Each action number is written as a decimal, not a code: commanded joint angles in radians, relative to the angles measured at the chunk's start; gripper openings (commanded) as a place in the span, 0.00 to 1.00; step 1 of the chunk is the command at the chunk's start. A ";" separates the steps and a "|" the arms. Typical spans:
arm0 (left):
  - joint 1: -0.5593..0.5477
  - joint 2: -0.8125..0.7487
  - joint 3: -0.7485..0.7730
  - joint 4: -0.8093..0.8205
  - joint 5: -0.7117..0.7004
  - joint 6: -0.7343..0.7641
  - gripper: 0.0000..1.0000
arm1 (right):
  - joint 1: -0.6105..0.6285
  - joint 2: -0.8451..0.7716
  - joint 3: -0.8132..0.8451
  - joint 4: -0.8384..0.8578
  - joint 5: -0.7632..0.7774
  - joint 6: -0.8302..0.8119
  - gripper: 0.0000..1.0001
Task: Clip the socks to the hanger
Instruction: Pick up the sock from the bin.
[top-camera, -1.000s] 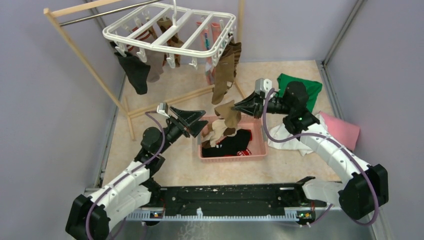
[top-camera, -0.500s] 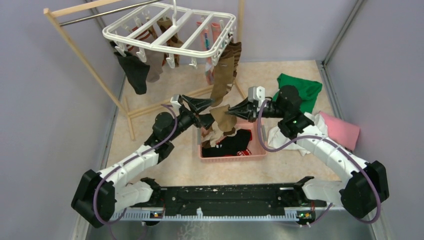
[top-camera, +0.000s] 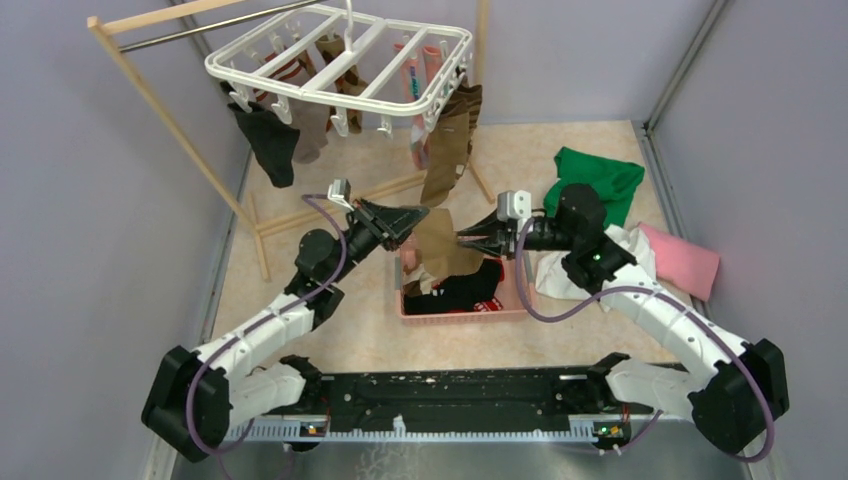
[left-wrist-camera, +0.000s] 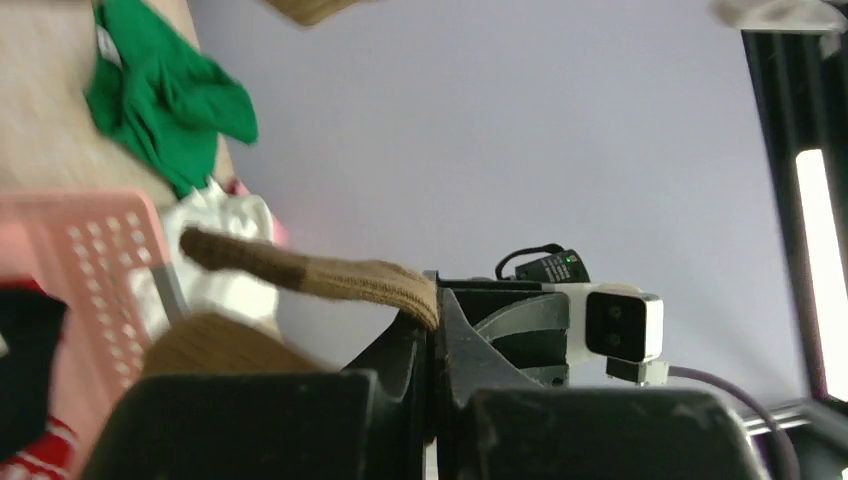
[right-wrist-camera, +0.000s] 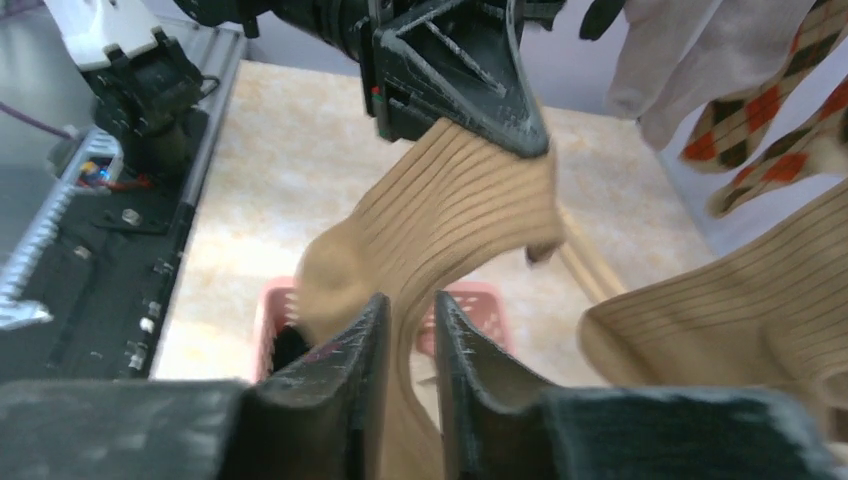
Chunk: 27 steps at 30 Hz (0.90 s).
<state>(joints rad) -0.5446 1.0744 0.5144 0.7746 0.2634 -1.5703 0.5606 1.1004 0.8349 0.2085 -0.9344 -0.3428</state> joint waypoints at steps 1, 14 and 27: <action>0.048 -0.129 0.068 -0.047 0.113 0.598 0.00 | -0.003 -0.069 -0.016 -0.032 -0.011 0.112 0.33; 0.047 -0.190 0.353 -0.733 0.713 2.145 0.00 | -0.092 -0.011 -0.105 0.495 -0.075 0.938 0.81; 0.031 -0.065 0.513 -0.757 0.914 2.214 0.00 | -0.040 0.145 -0.028 0.707 -0.104 1.183 0.87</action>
<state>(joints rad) -0.5041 1.0000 0.9730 -0.0307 1.0660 0.5812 0.5007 1.2221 0.7353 0.8116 -1.0302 0.7498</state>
